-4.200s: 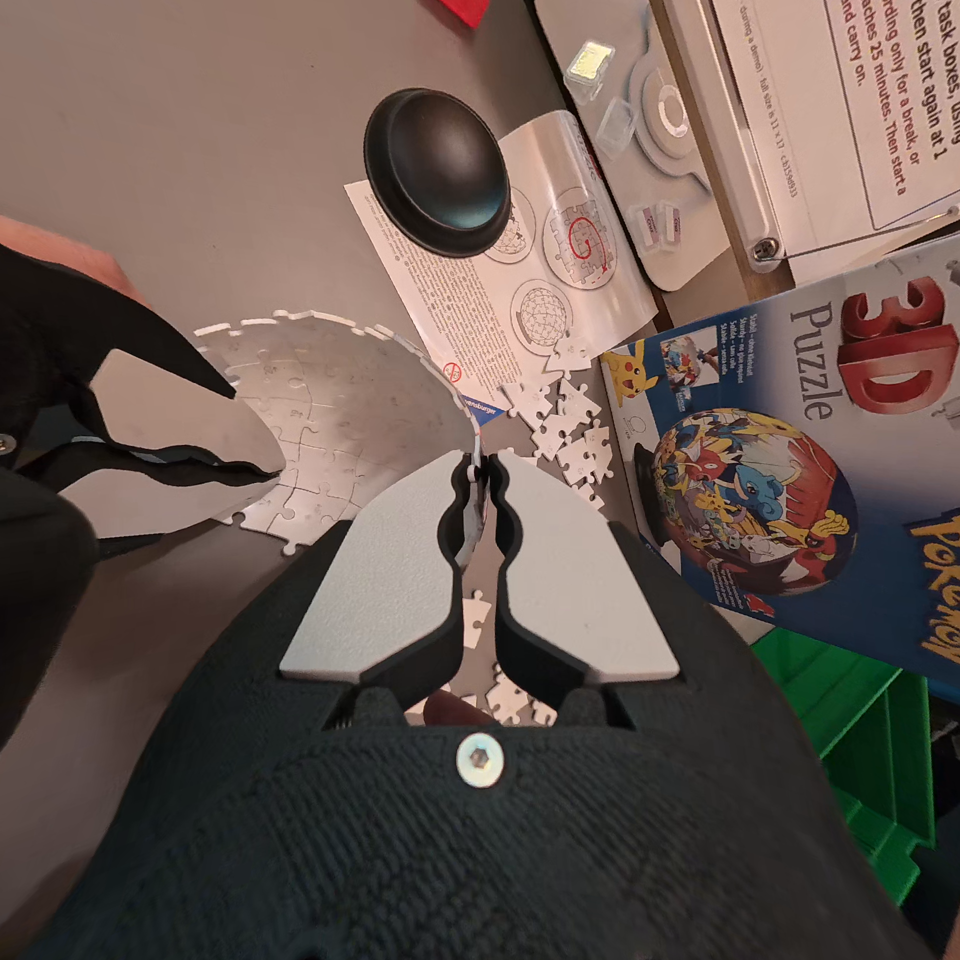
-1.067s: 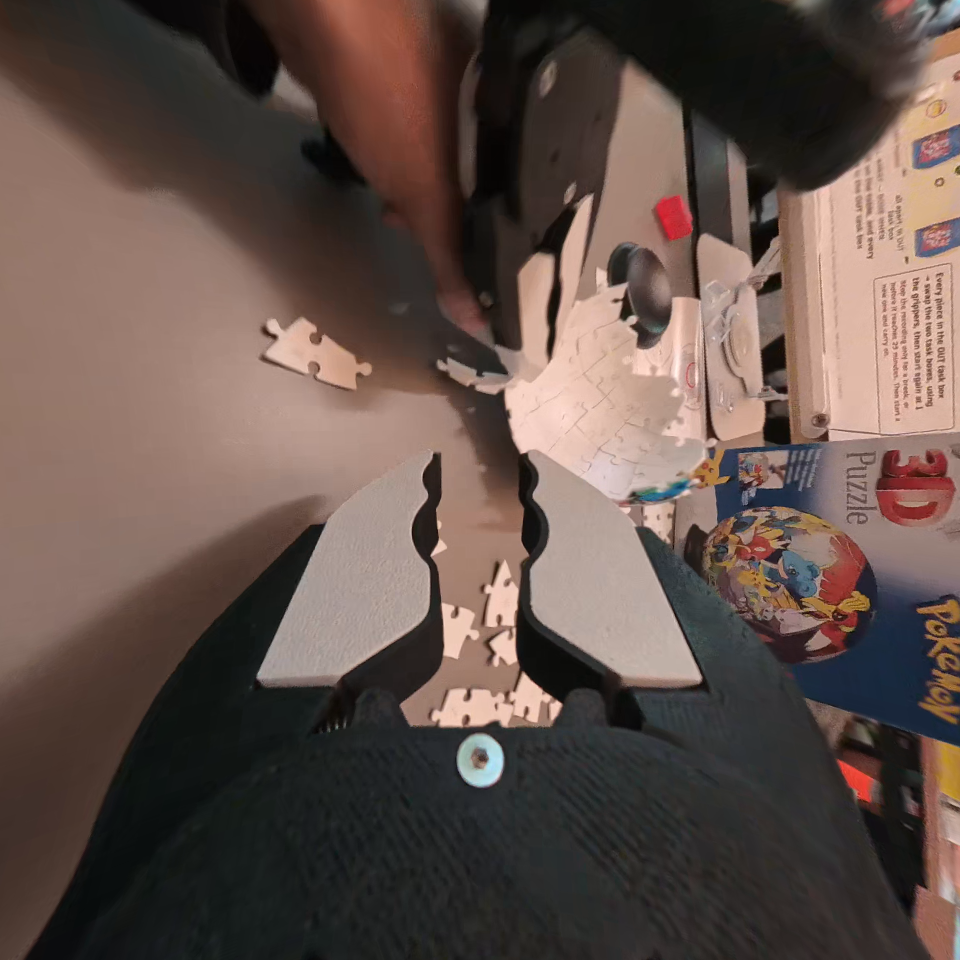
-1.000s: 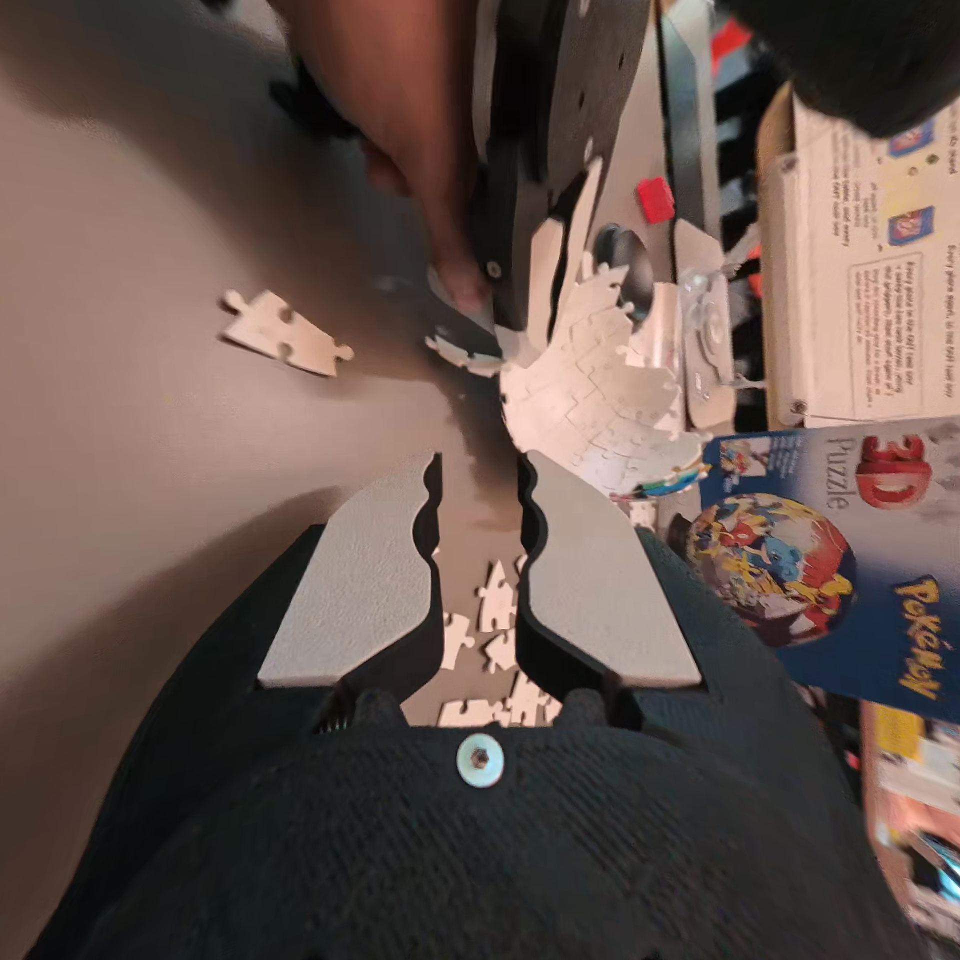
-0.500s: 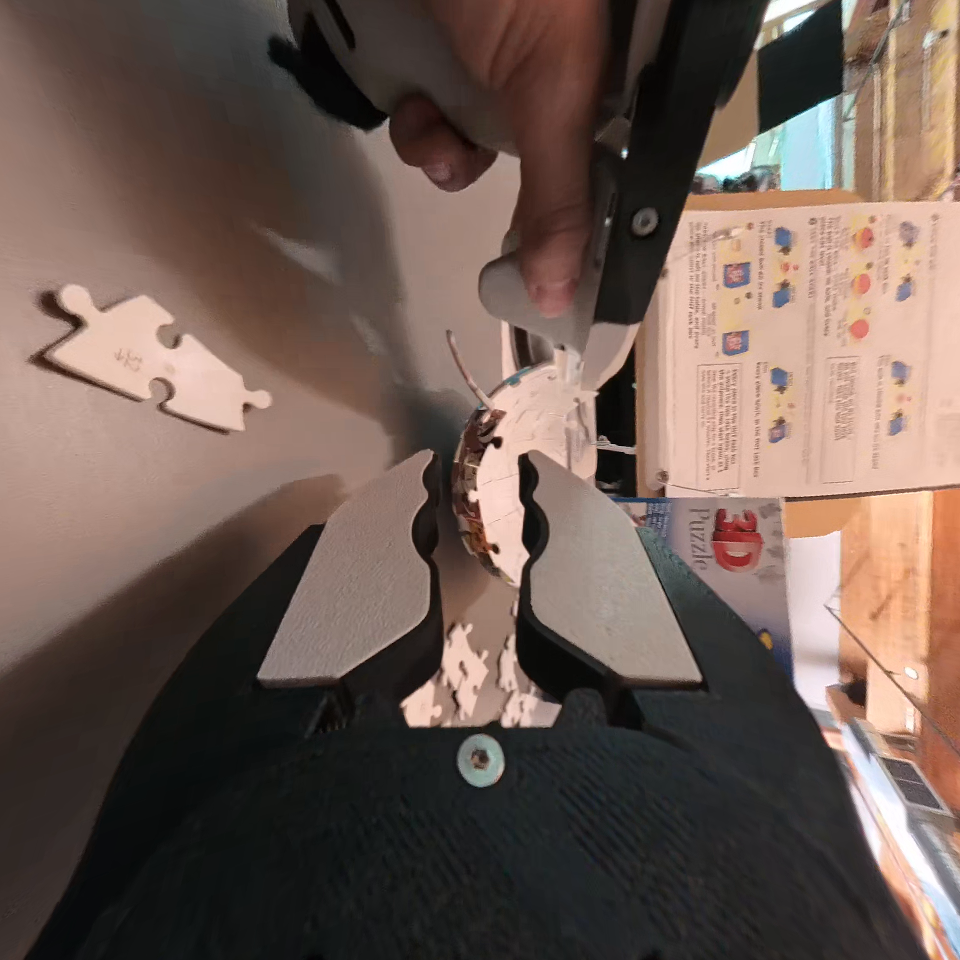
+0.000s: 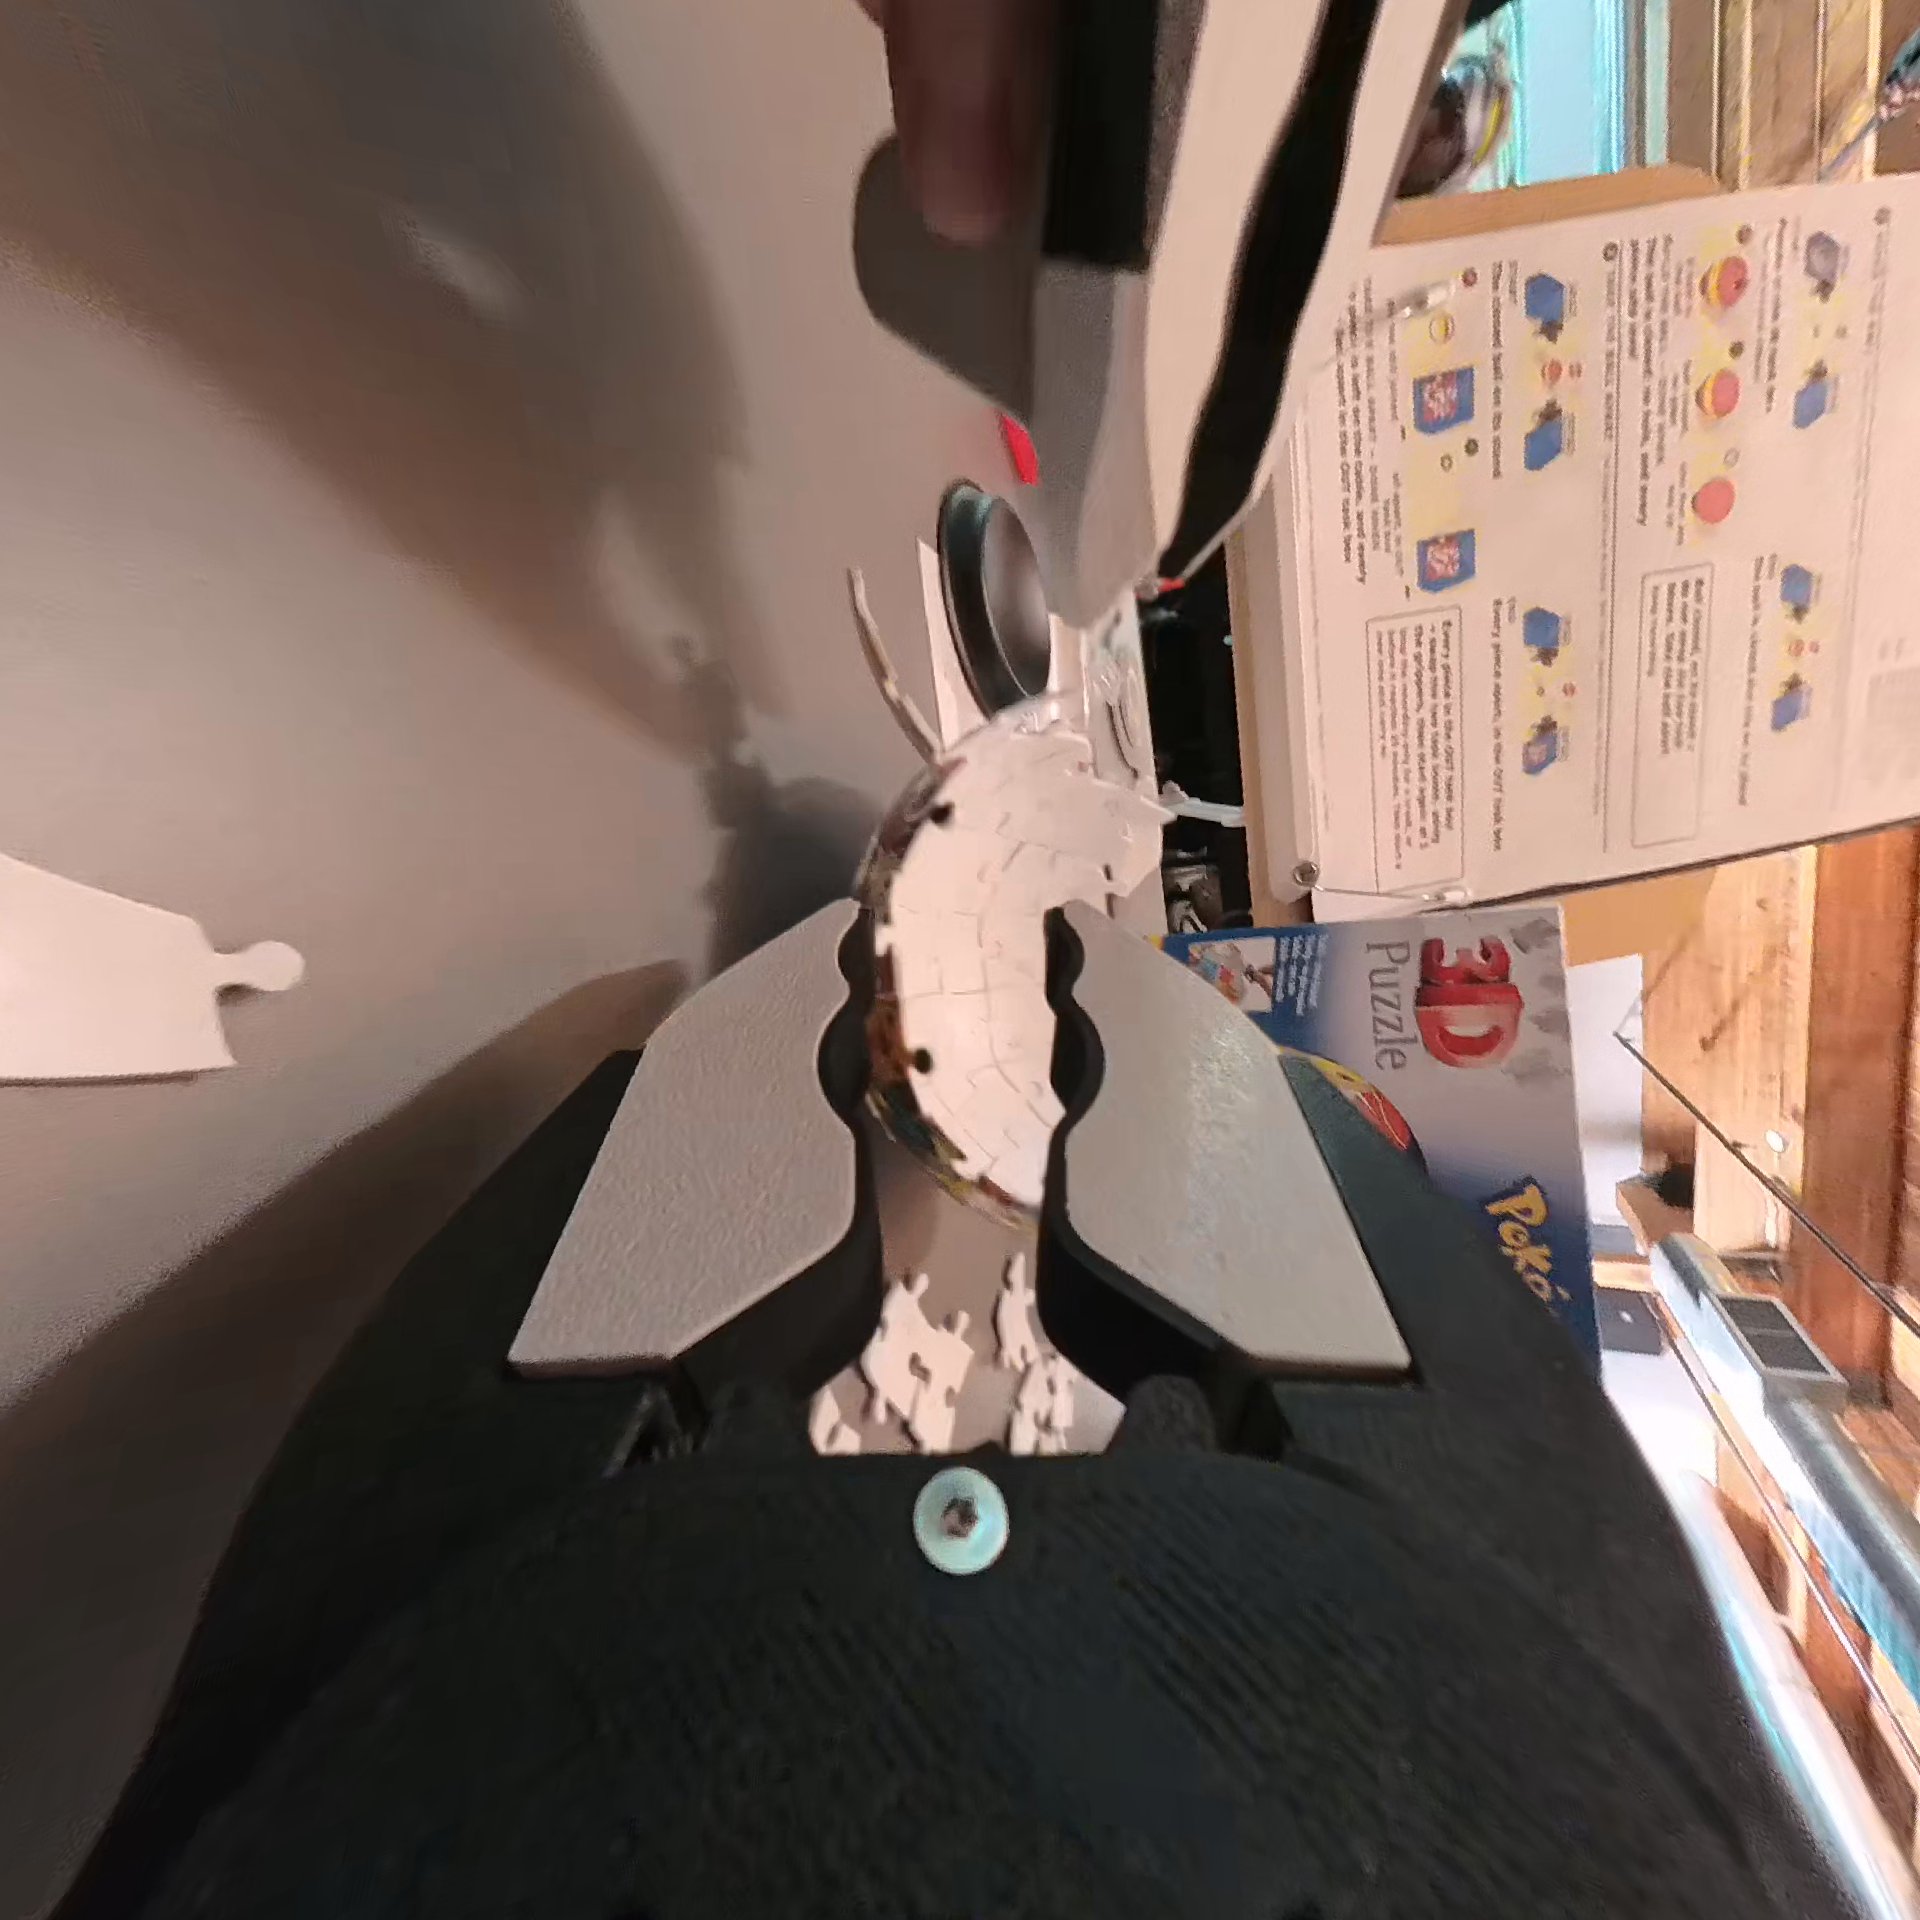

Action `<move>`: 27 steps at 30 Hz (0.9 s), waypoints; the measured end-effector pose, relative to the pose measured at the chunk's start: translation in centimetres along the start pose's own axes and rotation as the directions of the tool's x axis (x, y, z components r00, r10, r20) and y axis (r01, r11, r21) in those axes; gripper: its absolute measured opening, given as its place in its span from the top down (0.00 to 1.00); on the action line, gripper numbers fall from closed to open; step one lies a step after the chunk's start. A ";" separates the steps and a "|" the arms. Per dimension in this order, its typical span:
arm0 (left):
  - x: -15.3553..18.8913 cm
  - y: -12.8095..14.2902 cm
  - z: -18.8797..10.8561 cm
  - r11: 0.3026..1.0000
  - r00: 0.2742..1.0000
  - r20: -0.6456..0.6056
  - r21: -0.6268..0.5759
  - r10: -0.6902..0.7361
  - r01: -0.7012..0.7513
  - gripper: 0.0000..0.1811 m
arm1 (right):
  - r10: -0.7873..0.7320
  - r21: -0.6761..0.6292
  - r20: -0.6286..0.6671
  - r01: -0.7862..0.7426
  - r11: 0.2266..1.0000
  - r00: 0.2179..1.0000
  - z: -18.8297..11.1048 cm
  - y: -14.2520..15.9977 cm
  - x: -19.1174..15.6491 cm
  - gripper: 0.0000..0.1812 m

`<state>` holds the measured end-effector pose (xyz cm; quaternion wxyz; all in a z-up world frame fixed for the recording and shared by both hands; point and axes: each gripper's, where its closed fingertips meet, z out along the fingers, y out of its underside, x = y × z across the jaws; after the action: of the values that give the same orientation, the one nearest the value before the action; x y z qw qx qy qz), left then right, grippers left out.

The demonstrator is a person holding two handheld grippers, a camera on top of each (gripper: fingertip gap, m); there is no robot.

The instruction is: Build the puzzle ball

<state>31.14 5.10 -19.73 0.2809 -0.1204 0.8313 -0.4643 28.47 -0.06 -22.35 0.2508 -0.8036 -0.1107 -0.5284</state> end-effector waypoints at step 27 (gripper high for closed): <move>0.8 0.8 3.0 0.801 0.766 -0.306 -0.019 0.566 -0.599 0.82 | -0.010 -0.027 0.044 0.011 1.000 0.999 -0.9 3.8 0.3 0.85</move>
<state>32.21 3.08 -21.94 0.2810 0.1958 0.8842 -0.3175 29.53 -3.78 -22.82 0.2345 -0.8177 -0.1135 -0.5133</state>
